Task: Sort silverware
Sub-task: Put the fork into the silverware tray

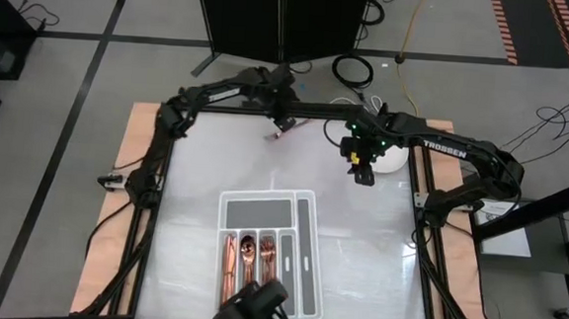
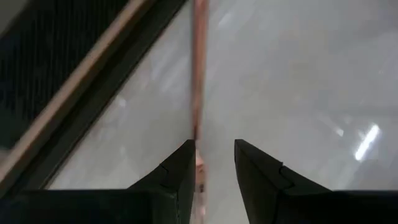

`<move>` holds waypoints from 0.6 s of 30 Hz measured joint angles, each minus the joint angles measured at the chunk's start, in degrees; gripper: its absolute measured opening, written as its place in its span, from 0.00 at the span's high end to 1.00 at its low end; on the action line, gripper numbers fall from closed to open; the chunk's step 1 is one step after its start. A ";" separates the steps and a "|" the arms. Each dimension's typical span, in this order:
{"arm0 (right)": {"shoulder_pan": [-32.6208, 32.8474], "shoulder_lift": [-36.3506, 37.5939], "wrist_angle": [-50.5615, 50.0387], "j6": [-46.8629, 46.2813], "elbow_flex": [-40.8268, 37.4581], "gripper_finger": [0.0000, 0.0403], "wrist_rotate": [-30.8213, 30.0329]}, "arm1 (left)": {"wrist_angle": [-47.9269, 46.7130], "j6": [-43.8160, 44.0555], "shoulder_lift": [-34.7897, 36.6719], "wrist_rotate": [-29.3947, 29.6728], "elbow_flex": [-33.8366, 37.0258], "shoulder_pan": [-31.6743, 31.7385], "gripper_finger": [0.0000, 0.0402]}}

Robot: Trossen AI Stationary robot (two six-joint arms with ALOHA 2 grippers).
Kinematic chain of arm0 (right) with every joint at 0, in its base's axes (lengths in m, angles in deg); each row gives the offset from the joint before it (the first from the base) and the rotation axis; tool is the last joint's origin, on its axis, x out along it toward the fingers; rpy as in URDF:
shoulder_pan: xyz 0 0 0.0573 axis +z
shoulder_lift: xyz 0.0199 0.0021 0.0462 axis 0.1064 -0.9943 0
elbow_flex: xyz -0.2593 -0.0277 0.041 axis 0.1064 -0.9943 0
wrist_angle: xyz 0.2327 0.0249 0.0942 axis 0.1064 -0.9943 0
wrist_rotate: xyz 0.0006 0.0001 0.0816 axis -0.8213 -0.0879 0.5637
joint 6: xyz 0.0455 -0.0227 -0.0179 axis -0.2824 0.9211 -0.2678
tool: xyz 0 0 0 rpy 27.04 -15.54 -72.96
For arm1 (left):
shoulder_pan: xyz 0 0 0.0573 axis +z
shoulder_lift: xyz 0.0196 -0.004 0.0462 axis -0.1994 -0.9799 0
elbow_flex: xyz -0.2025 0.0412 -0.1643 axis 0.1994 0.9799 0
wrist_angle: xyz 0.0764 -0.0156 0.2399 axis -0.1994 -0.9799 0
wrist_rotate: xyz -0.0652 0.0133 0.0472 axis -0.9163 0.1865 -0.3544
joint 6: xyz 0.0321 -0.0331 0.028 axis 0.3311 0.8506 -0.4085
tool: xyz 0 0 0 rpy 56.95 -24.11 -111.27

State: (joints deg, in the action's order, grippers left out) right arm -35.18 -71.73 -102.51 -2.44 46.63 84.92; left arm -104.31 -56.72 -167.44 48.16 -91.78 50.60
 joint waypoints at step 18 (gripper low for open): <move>-0.64 0.00 1.72 -0.60 0.00 0.56 0.01 | -5.30 -3.24 -6.62 2.57 -4.60 -0.27 0.72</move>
State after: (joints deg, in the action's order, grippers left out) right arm -35.82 -71.73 -100.78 -3.04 46.63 84.92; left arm -109.61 -59.95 -174.06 50.73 -96.38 50.33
